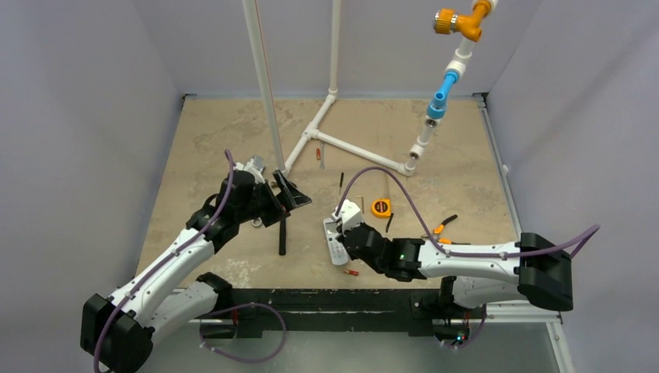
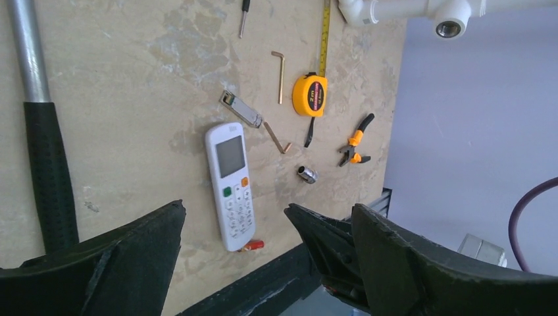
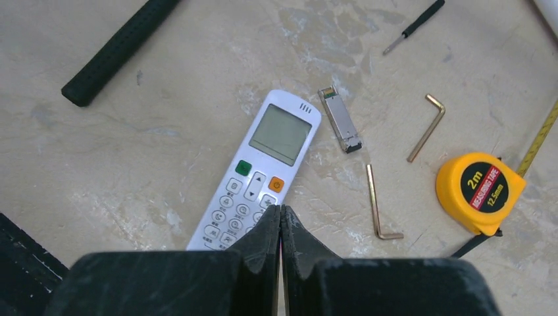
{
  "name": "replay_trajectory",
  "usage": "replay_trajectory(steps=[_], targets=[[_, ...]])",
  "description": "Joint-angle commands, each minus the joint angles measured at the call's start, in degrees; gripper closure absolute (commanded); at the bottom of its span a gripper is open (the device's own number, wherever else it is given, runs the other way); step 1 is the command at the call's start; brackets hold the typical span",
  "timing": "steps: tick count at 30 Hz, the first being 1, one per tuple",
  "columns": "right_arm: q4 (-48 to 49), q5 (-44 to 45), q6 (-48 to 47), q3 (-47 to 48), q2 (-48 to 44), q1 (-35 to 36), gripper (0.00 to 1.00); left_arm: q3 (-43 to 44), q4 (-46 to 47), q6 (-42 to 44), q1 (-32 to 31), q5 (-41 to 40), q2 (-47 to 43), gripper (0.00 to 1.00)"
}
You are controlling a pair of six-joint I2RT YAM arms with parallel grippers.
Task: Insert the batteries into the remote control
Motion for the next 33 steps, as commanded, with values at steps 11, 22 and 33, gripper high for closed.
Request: replay_trajectory(steps=[11,22,33], targets=[[0.2,-1.8,11.6,-2.2,1.7,-0.2,0.44,-0.5,3.1,-3.5,-0.3,5.0,-0.6,0.07],[2.7,-3.9,28.9,-4.3,5.7,-0.2,0.38,-1.3,3.5,-2.8,-0.3,5.8,-1.8,0.08],[1.5,-6.3,31.7,-3.9,13.2,0.0,0.46,-2.6,4.7,-2.7,-0.3,6.6,-1.6,0.08]])
